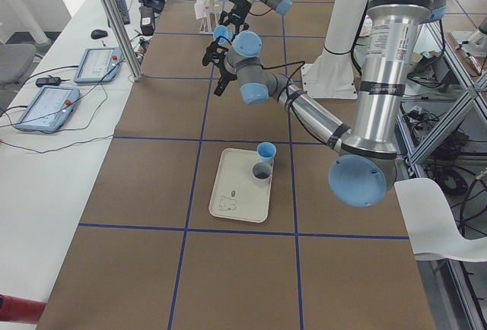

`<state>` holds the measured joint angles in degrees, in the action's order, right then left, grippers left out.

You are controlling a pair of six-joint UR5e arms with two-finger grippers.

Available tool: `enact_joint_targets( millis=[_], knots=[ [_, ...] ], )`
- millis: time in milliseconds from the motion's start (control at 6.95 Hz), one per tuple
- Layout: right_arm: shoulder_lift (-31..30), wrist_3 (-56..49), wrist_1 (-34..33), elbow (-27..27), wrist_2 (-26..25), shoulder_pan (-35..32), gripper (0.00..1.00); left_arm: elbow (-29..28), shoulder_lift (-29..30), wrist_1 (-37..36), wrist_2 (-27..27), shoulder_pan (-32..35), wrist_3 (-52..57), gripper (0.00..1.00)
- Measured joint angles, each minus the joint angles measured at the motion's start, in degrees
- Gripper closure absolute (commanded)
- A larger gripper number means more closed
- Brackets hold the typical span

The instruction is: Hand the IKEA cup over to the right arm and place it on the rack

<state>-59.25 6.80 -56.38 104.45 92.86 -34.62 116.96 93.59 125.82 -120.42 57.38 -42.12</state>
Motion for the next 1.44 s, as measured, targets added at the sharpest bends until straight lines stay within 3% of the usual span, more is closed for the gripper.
enact_joint_targets(
  millis=[288,719,1150,1438],
  knots=[
    [-0.02,-12.91,-17.48,4.83,-0.27,-8.01,1.00,-0.22,-6.60,-0.41,-1.08,8.42,17.17,0.00],
    [-0.40,-38.57,-38.27,11.06,-1.80,-18.24,1.00,-0.67,-8.99,-0.43,-7.11,13.16,23.39,0.00],
    [-6.96,-65.82,-46.45,13.46,-16.92,-21.70,1.00,-0.65,-9.11,-0.34,-8.01,13.44,22.86,0.00],
    [-11.56,-69.29,-46.82,13.85,-22.14,-20.81,1.00,-0.68,-9.05,-0.27,-8.07,13.41,22.64,0.00]
  ],
)
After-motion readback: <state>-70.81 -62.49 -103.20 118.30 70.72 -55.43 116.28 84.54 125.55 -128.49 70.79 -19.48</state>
